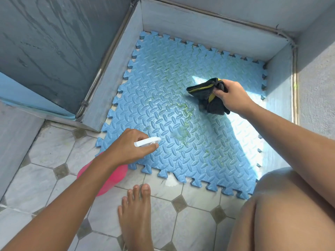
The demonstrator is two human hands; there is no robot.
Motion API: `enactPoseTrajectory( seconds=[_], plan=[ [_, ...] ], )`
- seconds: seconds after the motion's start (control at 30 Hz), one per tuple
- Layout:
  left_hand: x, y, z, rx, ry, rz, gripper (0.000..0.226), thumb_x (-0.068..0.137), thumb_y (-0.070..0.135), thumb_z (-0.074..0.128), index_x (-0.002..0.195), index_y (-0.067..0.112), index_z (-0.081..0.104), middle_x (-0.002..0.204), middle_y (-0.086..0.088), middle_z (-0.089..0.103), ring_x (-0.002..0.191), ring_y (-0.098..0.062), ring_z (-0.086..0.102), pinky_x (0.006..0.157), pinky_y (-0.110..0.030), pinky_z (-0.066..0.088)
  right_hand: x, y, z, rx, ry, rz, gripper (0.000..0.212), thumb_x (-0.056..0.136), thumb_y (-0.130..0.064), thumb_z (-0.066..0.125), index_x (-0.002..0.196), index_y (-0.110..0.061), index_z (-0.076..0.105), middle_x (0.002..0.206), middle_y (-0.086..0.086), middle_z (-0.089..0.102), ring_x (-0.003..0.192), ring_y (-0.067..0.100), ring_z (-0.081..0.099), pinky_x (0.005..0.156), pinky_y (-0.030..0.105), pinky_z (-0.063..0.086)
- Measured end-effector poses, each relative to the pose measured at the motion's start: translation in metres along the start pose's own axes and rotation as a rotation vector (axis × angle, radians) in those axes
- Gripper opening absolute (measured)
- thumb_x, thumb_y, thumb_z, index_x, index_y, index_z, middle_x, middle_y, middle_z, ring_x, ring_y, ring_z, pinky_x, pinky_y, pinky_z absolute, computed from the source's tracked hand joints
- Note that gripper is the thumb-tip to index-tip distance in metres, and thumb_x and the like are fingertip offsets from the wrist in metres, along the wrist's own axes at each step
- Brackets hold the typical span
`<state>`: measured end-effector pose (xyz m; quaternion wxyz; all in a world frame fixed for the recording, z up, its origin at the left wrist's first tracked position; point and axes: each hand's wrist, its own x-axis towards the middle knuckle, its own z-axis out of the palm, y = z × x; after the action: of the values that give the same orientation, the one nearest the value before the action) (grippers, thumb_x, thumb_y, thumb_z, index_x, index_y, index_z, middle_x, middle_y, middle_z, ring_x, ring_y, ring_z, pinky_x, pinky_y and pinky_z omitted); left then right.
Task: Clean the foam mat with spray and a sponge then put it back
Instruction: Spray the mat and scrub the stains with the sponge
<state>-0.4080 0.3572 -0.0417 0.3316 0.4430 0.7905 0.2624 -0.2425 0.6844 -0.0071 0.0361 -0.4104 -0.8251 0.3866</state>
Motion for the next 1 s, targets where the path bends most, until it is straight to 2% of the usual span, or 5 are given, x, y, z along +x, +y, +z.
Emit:
enactPoseTrajectory(
  seconds=[0.1,0.4,0.57,0.83,1.0],
  plan=[
    [0.003,0.002,0.003,0.063,0.017,-0.038,0.063,0.077,0.062,0.064,0.049,0.01,0.043,0.042,0.003,0.037,0.041,-0.011,0.038,0.048,-0.03,0.029,0.003,0.003,-0.009,0.083,0.079,0.033,0.016,0.098,-0.028,0.059,0.096,-0.013,0.065,0.098,0.014,0.07,0.085,0.026,0.064,0.085,0.052,0.056],
    [-0.001,0.001,-0.013,0.021,0.417,-0.203,0.064,0.084,0.059,0.062,0.048,0.012,0.037,0.039,0.001,0.033,0.044,-0.024,0.04,0.049,-0.034,0.03,0.005,0.007,-0.008,0.1,0.115,0.079,0.015,0.1,-0.028,0.056,0.097,-0.018,0.066,0.099,0.007,0.071,0.093,0.028,0.067,0.087,0.048,0.057],
    [0.001,0.004,-0.012,0.022,0.329,-0.131,0.058,0.083,0.055,0.068,0.053,0.012,0.045,0.044,-0.001,0.042,0.048,-0.019,0.045,0.052,-0.034,0.034,0.006,0.007,-0.004,0.08,0.096,0.044,0.015,0.098,-0.029,0.058,0.096,-0.016,0.065,0.098,0.01,0.07,0.096,0.034,0.066,0.086,0.052,0.057],
    [-0.006,-0.013,-0.017,0.2,0.443,-0.353,0.053,0.088,0.056,0.066,0.06,0.013,0.054,0.057,-0.007,0.056,0.067,-0.038,0.057,0.063,-0.042,0.047,0.005,0.001,0.001,0.051,0.124,-0.019,0.014,0.098,-0.026,0.058,0.095,-0.015,0.065,0.096,0.012,0.069,0.084,0.024,0.062,0.082,0.047,0.055],
    [-0.022,-0.017,-0.019,0.107,0.426,-0.344,0.062,0.09,0.047,0.069,0.047,0.014,0.039,0.042,0.0,0.039,0.057,-0.035,0.053,0.054,-0.037,0.037,-0.003,-0.014,0.021,0.011,0.237,-0.069,0.015,0.095,-0.021,0.052,0.101,-0.016,0.065,0.099,0.007,0.066,0.093,0.028,0.059,0.079,0.038,0.049]
  ],
)
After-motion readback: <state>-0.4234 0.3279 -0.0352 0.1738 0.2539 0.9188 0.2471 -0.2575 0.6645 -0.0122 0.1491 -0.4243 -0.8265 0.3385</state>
